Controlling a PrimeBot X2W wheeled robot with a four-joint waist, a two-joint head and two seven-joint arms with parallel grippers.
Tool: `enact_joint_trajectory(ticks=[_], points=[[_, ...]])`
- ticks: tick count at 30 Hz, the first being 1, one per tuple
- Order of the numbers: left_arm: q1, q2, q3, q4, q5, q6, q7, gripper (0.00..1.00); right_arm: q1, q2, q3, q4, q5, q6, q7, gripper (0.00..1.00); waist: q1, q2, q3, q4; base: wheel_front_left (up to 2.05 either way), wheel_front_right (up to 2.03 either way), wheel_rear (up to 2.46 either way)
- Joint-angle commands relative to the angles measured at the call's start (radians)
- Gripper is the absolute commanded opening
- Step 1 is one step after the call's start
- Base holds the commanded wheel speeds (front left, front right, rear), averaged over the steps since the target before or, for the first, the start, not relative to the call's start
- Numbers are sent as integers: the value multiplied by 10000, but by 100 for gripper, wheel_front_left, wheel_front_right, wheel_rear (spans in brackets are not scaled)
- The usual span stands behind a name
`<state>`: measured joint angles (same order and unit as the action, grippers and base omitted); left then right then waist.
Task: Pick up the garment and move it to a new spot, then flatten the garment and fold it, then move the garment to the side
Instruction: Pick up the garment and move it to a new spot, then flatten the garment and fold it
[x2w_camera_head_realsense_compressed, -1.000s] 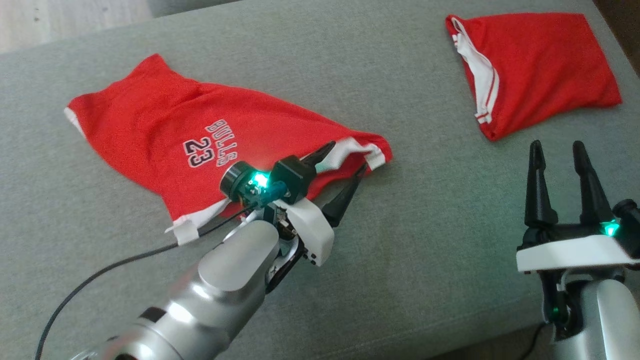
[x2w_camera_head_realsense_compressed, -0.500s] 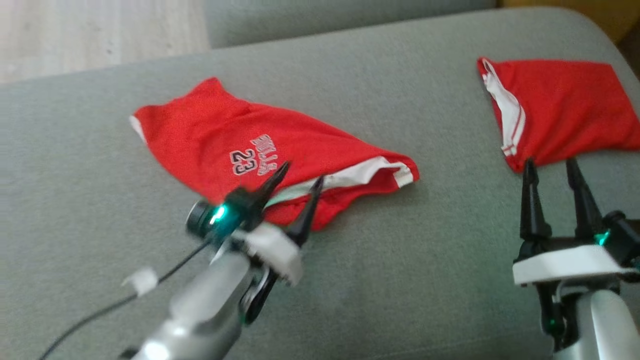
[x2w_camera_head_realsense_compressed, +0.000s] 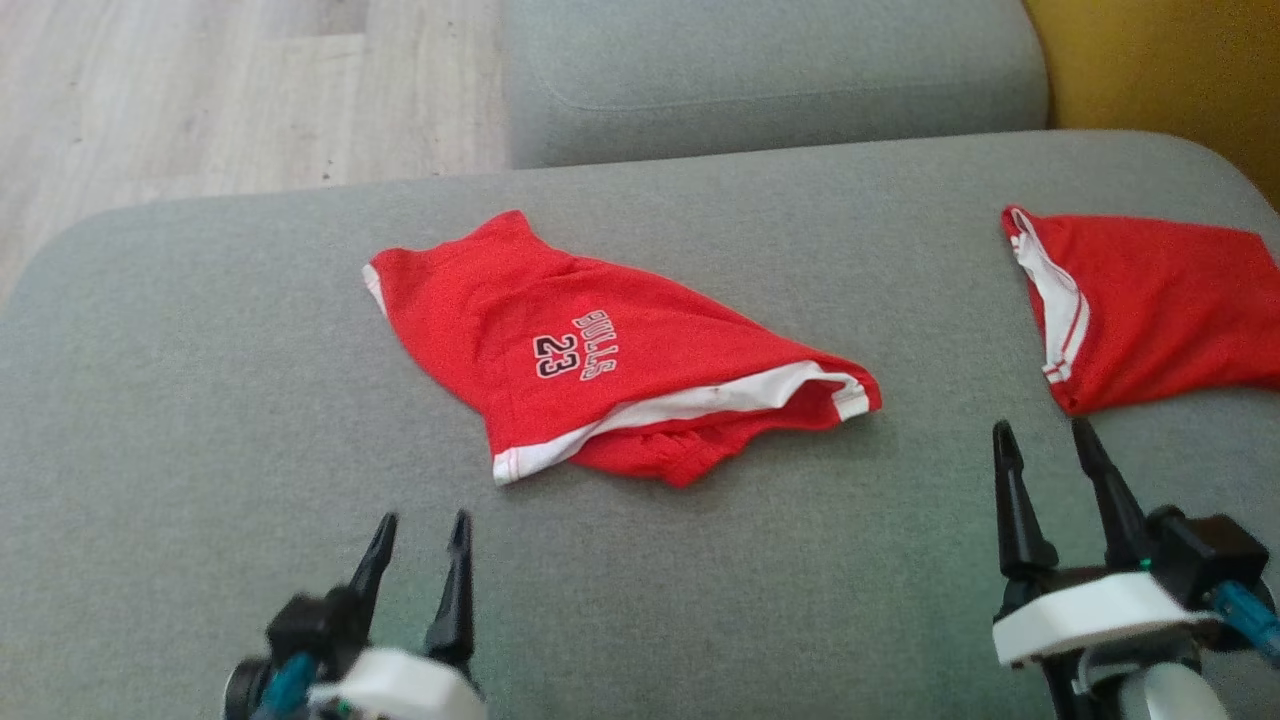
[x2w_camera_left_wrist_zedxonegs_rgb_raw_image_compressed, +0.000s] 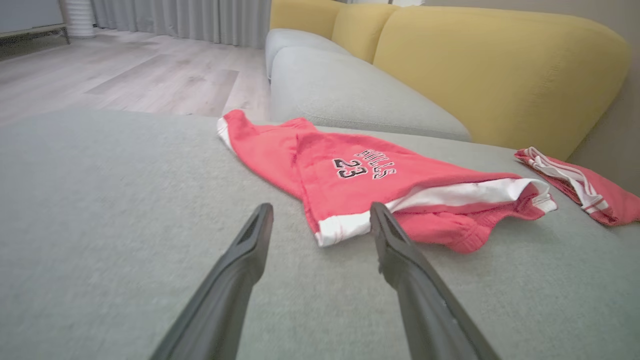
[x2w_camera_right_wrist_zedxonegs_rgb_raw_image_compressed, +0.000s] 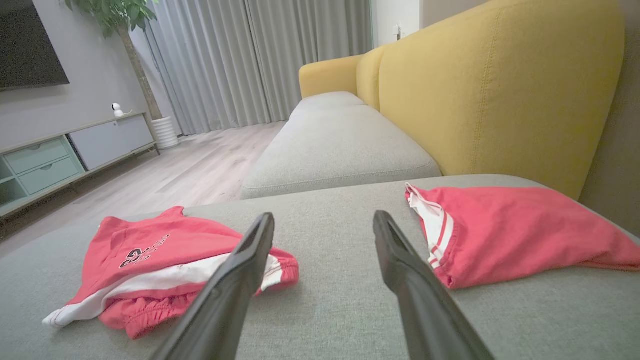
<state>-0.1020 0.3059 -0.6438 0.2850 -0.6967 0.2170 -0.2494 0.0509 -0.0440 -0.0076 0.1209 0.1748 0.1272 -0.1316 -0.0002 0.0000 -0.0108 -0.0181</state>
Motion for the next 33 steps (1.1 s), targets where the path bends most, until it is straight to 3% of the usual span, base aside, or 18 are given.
enact_joint_trajectory(ticks=[1,12,33], points=[[-265,242,544,-473,126,81,-122,100,-215,-62,247,-277,-4,35,-31,100,2,0,-91,105,0,0,0],[1397,385,1505,-1785,725,553,-123,100,128,-62,617,263,-63,35,-437,100,2,0,-424,351,0,0,0],[1780,237,1816,-1975,902,487,-124,100,-203,-62,912,1126,-96,35,-873,100,2,0,-471,367,0,0,0]])
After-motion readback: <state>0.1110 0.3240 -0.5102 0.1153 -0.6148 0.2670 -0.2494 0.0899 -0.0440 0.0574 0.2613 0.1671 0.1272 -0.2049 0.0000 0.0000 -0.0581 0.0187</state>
